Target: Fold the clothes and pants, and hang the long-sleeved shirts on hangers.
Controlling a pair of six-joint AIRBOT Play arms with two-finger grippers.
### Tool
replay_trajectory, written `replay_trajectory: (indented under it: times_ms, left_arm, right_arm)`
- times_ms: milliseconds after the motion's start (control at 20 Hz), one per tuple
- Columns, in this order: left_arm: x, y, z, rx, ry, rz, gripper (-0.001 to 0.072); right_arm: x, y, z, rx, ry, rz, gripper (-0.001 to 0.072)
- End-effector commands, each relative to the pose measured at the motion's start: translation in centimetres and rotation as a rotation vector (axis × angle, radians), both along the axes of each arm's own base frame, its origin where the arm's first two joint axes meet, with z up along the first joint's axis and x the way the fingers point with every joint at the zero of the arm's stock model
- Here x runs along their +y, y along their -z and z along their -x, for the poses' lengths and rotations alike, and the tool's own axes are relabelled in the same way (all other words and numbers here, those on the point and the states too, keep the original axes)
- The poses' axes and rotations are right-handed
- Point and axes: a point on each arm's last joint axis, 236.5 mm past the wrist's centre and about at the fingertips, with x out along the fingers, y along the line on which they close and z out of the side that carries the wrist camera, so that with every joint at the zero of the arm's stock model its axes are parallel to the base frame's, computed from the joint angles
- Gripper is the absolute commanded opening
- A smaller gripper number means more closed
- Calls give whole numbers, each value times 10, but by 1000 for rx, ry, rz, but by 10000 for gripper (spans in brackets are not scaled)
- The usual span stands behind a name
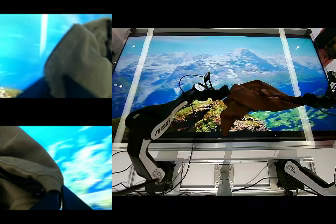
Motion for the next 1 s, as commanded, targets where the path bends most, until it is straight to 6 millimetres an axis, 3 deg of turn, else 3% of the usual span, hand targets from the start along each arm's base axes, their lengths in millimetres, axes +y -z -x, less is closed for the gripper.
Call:
replay_trajectory:
  times_ms: [0,150,300,500,650,800,950]
  left_arm:
    - [5,-4,-22,-21,-116,22,33]
    - [4,-24,-38,-42,-173,69,16]
    - [-1,-78,-56,-197,-128,82,15]
    - [7,-192,-76,-470,-103,108,15]
    - [34,-286,-82,-660,-167,132,16]
    - [67,-381,-69,-842,-248,154,15]
    - [95,-463,-36,-1061,-279,111,15]
  right_arm:
    - [0,0,0,-1,0,-2,17]
    - [6,-4,-4,-22,6,-30,17]
    - [20,-25,-17,-111,20,-87,17]
    - [15,-82,-36,-244,9,-43,17]
    - [10,-133,-46,-351,0,11,17]
    - [17,-199,-51,-499,-14,36,17]
    - [45,-283,-46,-705,-49,8,17]
